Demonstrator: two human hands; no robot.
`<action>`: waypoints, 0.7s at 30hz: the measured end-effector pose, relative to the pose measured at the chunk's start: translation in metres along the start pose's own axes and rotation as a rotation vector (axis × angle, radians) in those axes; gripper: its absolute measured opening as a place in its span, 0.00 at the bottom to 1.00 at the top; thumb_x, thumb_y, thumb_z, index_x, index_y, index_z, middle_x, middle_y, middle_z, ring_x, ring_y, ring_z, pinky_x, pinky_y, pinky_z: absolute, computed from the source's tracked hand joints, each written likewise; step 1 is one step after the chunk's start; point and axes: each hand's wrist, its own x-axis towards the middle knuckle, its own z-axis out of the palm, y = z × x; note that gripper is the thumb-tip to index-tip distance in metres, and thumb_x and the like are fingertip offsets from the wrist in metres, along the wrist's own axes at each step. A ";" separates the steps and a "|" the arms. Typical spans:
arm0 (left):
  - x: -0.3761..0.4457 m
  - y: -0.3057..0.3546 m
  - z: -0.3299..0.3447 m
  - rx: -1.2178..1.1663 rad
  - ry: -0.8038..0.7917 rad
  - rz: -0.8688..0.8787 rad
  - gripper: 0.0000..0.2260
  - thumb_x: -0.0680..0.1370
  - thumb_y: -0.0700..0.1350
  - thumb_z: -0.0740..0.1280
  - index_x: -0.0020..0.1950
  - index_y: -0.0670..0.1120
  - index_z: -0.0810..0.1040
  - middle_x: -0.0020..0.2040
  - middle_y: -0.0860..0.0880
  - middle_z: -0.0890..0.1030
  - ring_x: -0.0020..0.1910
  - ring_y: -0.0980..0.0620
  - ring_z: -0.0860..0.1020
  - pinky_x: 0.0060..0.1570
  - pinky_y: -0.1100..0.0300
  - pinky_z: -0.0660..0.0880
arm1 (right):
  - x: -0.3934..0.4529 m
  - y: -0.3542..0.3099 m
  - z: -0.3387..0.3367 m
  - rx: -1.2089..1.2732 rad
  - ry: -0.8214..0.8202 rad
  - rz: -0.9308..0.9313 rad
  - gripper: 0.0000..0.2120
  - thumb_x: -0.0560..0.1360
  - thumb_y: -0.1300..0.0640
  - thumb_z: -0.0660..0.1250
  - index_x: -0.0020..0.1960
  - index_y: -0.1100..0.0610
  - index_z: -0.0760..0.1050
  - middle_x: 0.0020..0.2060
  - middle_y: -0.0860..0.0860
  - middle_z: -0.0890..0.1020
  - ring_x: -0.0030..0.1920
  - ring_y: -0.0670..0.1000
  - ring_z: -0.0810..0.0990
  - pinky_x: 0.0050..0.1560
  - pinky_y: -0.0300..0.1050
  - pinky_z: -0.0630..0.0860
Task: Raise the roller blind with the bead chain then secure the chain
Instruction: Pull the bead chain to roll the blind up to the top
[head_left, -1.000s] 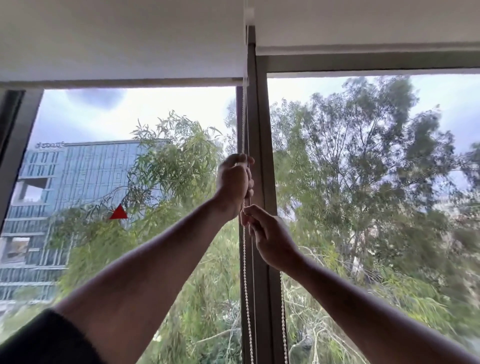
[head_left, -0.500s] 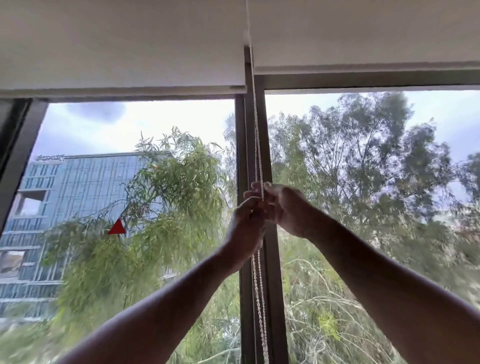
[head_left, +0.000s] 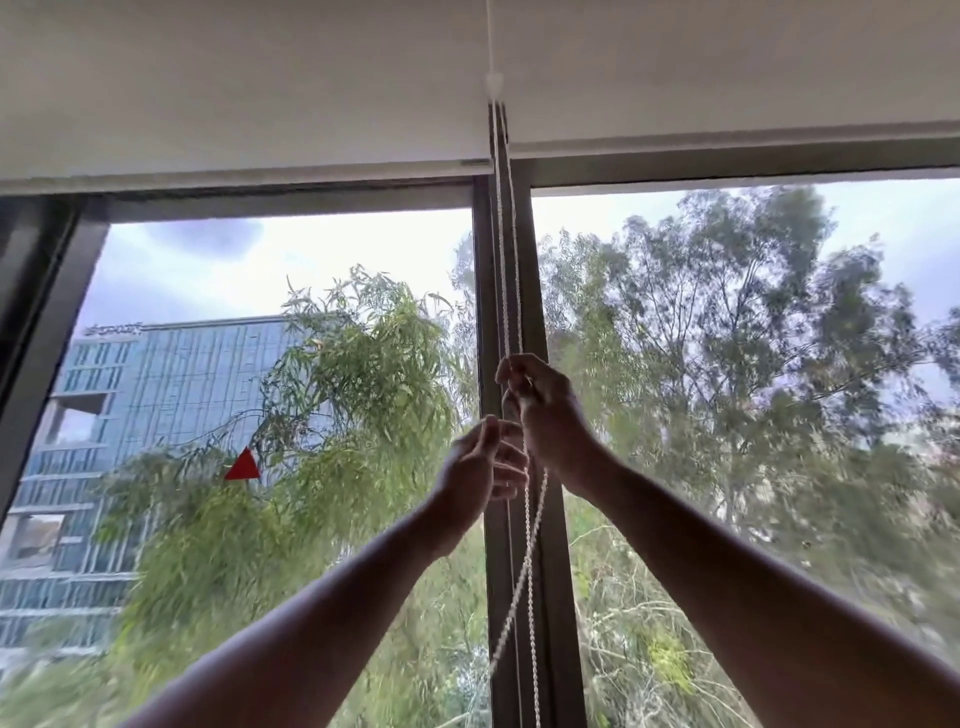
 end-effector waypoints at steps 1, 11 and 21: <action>0.007 0.008 -0.003 -0.023 0.028 0.000 0.18 0.86 0.51 0.51 0.49 0.47 0.77 0.38 0.47 0.79 0.33 0.50 0.78 0.37 0.58 0.75 | -0.006 0.006 0.001 -0.042 -0.019 -0.017 0.17 0.82 0.61 0.59 0.44 0.43 0.78 0.31 0.41 0.77 0.33 0.47 0.73 0.36 0.47 0.75; 0.046 0.088 0.003 -0.190 0.094 0.035 0.10 0.85 0.42 0.55 0.61 0.42 0.73 0.40 0.47 0.79 0.31 0.53 0.77 0.30 0.61 0.72 | -0.050 0.040 0.011 -0.127 -0.133 -0.096 0.15 0.81 0.64 0.58 0.46 0.45 0.75 0.32 0.45 0.72 0.33 0.46 0.68 0.37 0.45 0.69; 0.033 0.055 0.010 -0.113 0.229 0.193 0.14 0.84 0.40 0.57 0.43 0.49 0.77 0.26 0.51 0.64 0.19 0.57 0.60 0.23 0.68 0.58 | -0.057 0.029 -0.011 -0.110 -0.357 0.074 0.16 0.82 0.65 0.59 0.47 0.47 0.79 0.31 0.44 0.82 0.33 0.48 0.75 0.38 0.44 0.68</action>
